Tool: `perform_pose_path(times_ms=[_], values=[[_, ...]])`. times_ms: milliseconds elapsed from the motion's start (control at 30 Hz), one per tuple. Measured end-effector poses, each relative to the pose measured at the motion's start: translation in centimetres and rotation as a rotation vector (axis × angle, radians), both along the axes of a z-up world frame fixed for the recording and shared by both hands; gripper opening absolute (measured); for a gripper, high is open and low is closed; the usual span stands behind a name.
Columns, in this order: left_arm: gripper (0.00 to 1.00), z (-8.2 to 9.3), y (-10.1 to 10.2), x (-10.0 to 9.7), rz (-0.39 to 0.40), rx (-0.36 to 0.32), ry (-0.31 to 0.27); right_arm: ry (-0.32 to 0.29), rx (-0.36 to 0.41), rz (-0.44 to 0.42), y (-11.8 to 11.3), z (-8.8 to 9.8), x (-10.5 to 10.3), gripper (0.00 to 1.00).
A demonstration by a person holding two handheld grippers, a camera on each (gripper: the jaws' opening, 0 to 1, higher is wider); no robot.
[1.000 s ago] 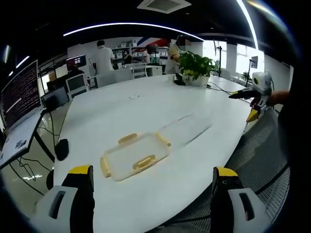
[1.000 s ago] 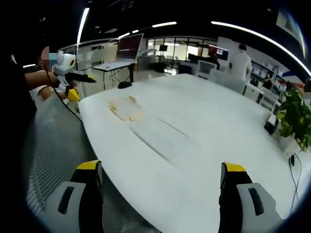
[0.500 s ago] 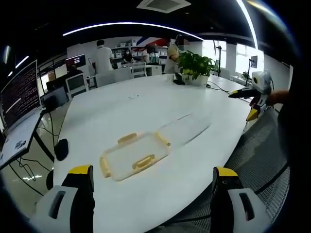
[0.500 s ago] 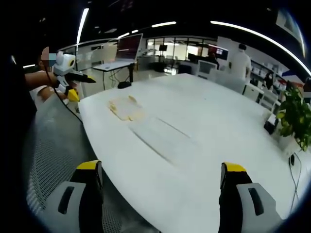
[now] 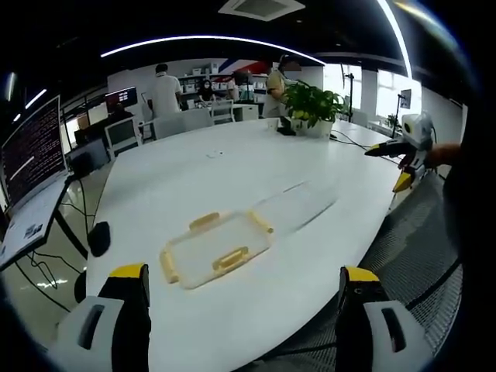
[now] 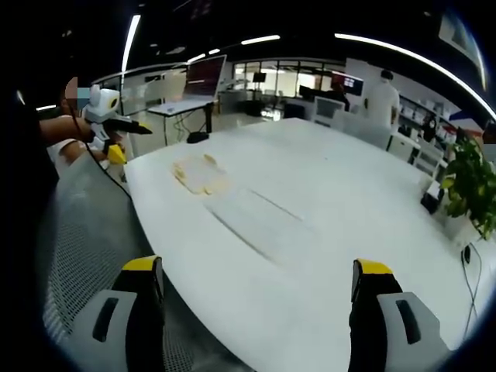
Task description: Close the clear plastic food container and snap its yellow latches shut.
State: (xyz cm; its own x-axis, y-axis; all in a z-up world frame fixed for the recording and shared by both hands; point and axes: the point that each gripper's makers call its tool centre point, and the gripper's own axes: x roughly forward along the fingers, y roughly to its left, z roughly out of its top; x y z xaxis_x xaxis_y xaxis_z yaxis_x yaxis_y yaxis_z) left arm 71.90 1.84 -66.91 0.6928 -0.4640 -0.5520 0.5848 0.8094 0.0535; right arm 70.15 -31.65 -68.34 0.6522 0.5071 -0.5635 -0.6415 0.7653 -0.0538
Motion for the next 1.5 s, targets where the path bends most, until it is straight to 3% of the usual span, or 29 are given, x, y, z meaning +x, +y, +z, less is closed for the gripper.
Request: perform_pose_path(times_ms=[767, 1500], values=[[0.97, 0.1, 0.2, 0.2, -0.023, 0.02, 0.011, 0.002, -0.02, 0.029, -0.8, 0.5, 0.9, 0.99], [0.94, -0.5, 1.0, 1.6, -0.075, 0.041, 0.031, 0.081, -0.017, 0.169, 1.5, 0.4, 1.9, 0.95]])
